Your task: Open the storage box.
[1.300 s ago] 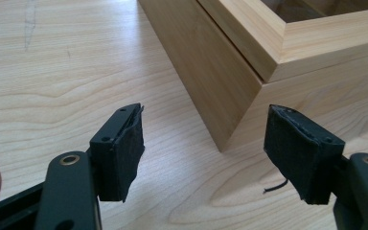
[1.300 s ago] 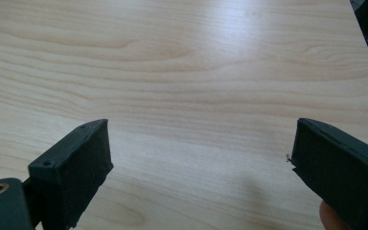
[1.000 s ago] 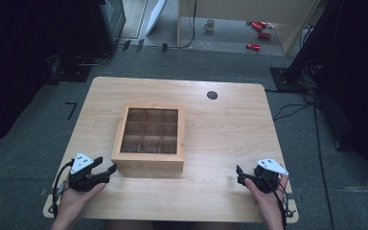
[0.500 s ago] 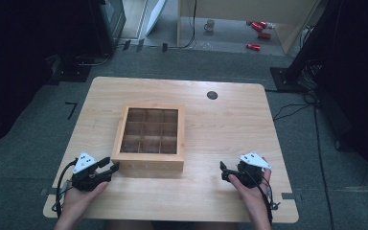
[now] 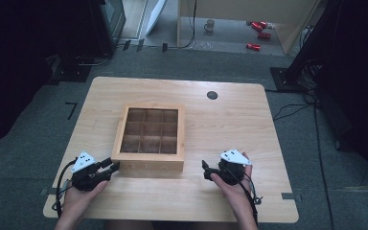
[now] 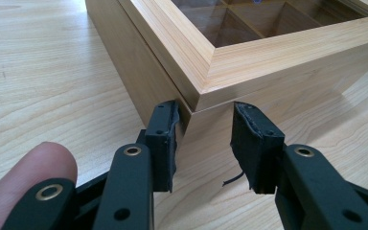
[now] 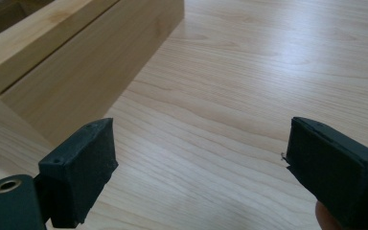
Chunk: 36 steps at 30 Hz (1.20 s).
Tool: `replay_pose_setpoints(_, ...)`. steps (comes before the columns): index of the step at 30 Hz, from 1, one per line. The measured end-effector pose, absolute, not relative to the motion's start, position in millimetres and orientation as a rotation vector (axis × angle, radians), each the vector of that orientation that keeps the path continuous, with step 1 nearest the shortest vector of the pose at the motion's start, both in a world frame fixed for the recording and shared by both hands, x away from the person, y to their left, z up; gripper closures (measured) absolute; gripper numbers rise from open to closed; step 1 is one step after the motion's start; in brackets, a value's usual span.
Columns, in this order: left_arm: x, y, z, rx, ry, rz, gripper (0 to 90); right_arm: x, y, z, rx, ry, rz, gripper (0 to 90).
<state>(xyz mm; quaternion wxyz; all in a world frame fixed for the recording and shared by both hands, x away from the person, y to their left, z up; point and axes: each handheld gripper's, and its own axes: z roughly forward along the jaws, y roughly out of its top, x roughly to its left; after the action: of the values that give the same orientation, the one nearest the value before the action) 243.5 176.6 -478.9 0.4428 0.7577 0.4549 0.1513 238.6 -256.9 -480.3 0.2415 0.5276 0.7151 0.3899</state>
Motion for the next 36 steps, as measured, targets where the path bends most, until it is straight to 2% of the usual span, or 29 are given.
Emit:
replay_pose_setpoints(17, 244.1, 177.8, -476.9, 1.87, 1.134, 0.364, 63.9, 242.6, -211.4, -479.9, 1.361, 2.031, 1.15, 10.0)
replay_pose_setpoints(19, 244.5, 178.0, -476.9, 1.868, 1.134, 0.366, 64.1, 242.2, -207.9, -480.3, 1.357, 2.027, 1.141, 12.8)
replay_pose_setpoints(36, 244.1, 176.7, -475.9, 1.872, 1.136, 0.387, 64.6, 235.2, -205.2, -478.4, 1.352, 2.025, 1.244, 12.9)
